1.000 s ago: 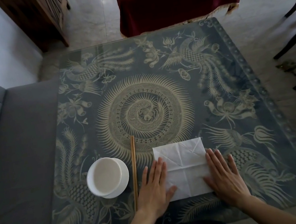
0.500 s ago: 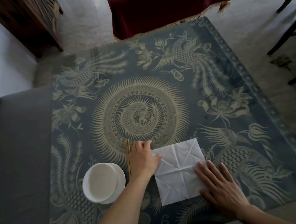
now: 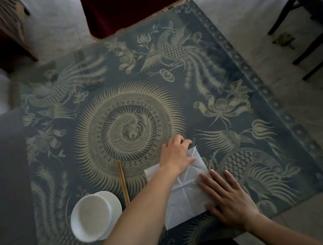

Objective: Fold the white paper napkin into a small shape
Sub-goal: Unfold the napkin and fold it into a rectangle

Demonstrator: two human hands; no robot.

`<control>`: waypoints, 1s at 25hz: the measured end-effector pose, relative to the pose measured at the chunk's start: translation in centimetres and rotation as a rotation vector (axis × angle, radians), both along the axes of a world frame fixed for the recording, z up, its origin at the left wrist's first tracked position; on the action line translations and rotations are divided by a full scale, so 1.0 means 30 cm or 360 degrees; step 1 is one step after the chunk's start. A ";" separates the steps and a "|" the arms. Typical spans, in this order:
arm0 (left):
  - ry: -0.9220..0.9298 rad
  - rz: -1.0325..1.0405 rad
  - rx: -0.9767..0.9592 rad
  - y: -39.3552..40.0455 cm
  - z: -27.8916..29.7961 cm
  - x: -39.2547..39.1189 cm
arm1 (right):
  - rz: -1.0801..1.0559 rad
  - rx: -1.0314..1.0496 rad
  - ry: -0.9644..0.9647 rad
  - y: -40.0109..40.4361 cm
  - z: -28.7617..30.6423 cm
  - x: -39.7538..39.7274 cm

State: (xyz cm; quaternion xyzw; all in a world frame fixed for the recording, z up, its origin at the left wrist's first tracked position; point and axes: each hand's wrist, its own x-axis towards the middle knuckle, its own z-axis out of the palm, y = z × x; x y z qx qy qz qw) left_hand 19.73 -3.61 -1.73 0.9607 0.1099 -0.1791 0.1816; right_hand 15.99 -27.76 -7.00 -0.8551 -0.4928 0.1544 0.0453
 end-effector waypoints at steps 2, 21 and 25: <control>0.0020 0.0007 -0.0053 -0.029 0.003 0.026 | -0.0004 0.0006 -0.0001 -0.002 -0.008 -0.001; 0.0307 -0.0015 -0.0336 0.035 0.109 0.023 | -0.0022 0.0079 -0.0017 -0.008 -0.018 0.001; 0.0184 0.0051 -0.0402 0.047 0.152 -0.012 | -0.0029 0.0085 -0.0048 -0.008 -0.015 -0.001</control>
